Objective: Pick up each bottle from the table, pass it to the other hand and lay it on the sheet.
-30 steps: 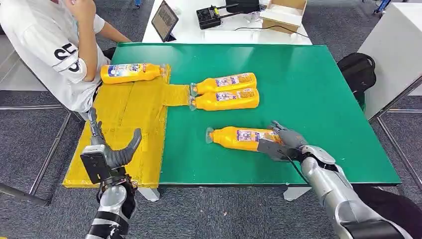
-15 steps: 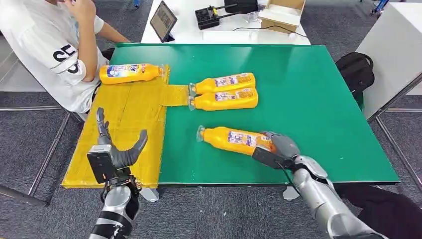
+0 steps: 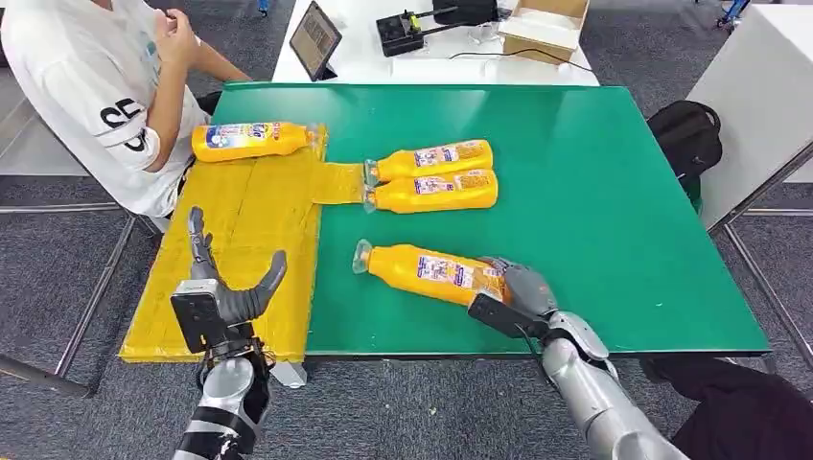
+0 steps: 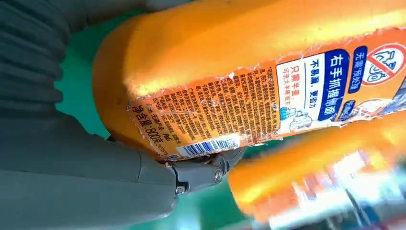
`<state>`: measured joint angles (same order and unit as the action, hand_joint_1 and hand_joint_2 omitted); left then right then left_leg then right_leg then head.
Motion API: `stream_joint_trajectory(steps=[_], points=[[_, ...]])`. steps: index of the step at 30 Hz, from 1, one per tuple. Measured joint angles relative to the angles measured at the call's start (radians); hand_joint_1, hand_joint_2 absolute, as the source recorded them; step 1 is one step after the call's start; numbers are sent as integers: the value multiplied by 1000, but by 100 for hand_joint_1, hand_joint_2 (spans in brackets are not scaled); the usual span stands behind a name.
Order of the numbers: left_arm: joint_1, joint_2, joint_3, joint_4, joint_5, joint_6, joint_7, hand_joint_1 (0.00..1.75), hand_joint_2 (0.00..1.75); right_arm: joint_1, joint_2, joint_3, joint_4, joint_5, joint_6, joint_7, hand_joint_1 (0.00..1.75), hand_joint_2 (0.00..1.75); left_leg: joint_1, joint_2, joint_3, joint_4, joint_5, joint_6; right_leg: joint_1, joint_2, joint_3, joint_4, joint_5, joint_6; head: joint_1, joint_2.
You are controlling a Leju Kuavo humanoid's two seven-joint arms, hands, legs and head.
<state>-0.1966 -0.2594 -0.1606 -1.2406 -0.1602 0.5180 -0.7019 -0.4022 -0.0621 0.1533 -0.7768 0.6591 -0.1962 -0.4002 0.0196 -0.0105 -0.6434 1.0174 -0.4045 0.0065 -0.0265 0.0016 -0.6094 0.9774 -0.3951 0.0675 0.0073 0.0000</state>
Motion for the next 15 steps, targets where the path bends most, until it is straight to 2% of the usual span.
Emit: stream_joint_trajectory(steps=[4,7,15], points=[[0,-8,0,13,6,-27,0,0,175,60,60,-66,-139,-74,-132,-66,175,175,0,0,0,0,0,0,0,0,-2,0,0,0,0,0],[2,-23,0,34,25,-73,0,0,175,152,118,-126,-329,-129,-228,-114,175,175,1,-5,-2,0,0,0,0,-2,-1,0,-1,-1,0,0],[15,-37,2,48,48,-134,0,0,175,266,214,-254,-592,-275,-295,-223,175,175,0,-4,-2,0,-1,-1,-1,-2,-2,-1,-1,0,0,0]])
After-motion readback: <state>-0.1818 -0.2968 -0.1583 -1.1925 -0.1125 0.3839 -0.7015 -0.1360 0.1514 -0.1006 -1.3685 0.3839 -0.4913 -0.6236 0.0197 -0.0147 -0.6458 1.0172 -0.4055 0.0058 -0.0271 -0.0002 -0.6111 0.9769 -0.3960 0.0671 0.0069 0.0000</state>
